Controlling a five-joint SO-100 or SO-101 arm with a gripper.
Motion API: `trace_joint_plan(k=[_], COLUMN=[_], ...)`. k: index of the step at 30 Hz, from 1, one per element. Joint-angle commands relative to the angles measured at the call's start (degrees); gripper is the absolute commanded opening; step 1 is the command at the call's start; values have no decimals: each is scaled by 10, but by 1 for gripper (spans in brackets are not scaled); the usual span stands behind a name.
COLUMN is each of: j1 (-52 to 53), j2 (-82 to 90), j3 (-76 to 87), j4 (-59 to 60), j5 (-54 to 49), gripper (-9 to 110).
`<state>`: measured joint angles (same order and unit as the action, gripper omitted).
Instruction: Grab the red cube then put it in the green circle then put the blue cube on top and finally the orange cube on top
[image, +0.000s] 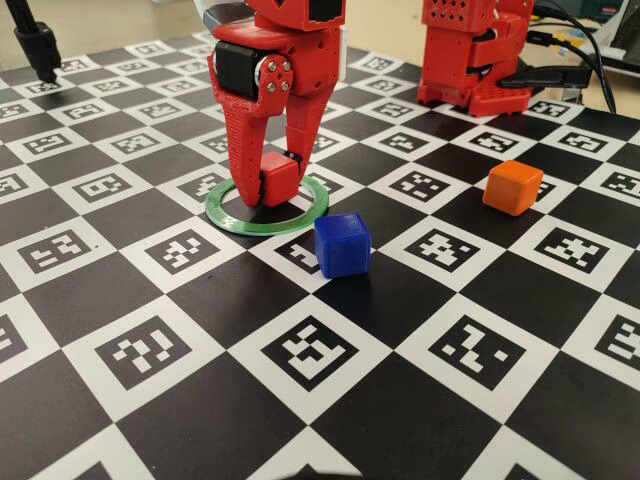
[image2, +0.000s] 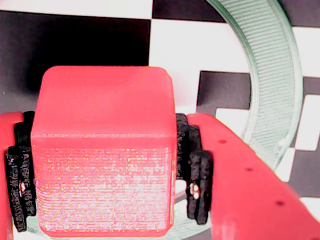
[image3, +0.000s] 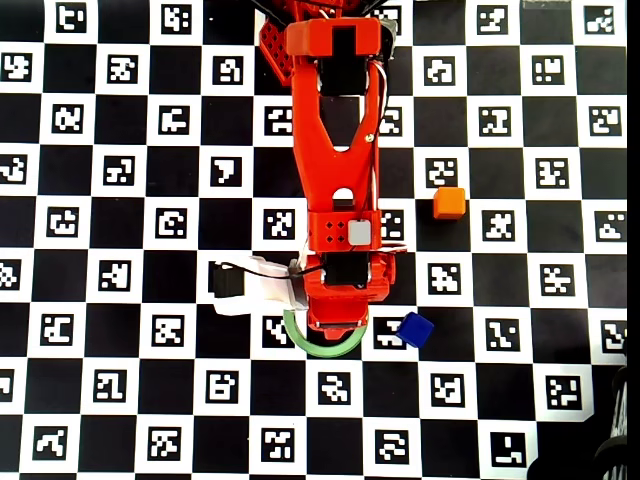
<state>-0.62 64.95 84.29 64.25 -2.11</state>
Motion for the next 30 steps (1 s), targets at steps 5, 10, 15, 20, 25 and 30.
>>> trace_joint_plan(k=[5, 10, 15, 20, 25, 30], j1=[11, 11, 11, 11, 13, 16], j2=[11, 7, 6, 8, 11, 14], j3=[-7, -7, -7, -3, 1, 3], j4=[-4, 1, 1, -2, -4, -4], j5=[-3, 0, 3, 8, 12, 13], gripper=[4, 4, 4, 8, 28, 39])
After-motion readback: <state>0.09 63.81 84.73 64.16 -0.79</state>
